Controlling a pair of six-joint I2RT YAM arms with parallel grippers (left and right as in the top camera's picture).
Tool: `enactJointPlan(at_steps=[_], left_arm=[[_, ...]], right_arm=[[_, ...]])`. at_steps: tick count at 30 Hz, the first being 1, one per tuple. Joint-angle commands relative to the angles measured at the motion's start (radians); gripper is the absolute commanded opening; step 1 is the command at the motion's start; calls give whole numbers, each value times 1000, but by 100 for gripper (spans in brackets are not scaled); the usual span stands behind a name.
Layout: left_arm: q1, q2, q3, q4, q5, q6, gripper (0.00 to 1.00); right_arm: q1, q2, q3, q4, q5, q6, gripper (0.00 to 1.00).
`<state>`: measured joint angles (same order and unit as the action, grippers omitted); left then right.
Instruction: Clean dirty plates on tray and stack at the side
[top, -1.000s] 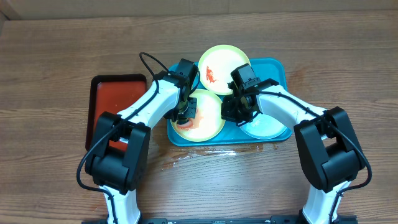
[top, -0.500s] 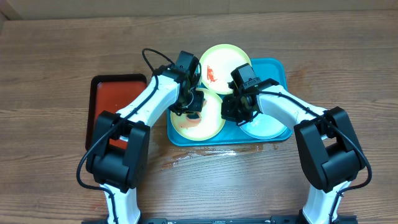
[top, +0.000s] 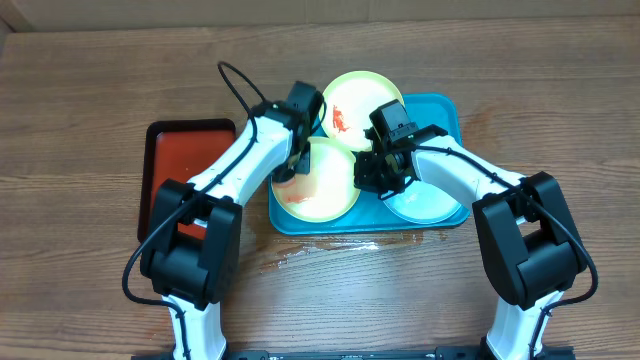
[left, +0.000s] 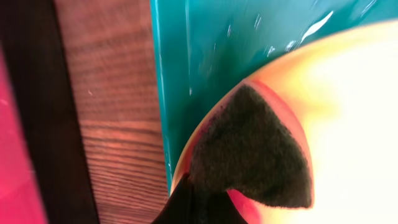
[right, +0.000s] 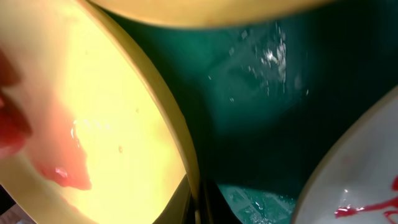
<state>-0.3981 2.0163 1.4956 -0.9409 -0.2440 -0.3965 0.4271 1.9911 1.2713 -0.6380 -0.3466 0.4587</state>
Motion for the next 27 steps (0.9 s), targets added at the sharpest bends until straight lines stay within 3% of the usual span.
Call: enactJointPlan(at_steps=[1,6,15,19,21,24,27], left_arm=[[53,-85,147,-7,101,-19,4],[212,-164,197,-29,327,14,4],[410,-165,175,-133,255,15,4],[450,-165,175,-145,246,15,4],[450,-165,175,-150,230,16,5],[450,-165,175,-151,230,16,4],[450,-165,175,-153,230,16,4]], right_arm=[[15,-18,65,-18,108,-48,4],[80,-39,204,-198,481,-90,4],[264,-39,514,-403,1051,-336,4],[399,-39,592,-355,1400,-584,4],[437,-39,592,-320,1484,-679,4],[461,-39,592,-278,1482,-702,4],[460,-39,591,-293,1277,-694,4]])
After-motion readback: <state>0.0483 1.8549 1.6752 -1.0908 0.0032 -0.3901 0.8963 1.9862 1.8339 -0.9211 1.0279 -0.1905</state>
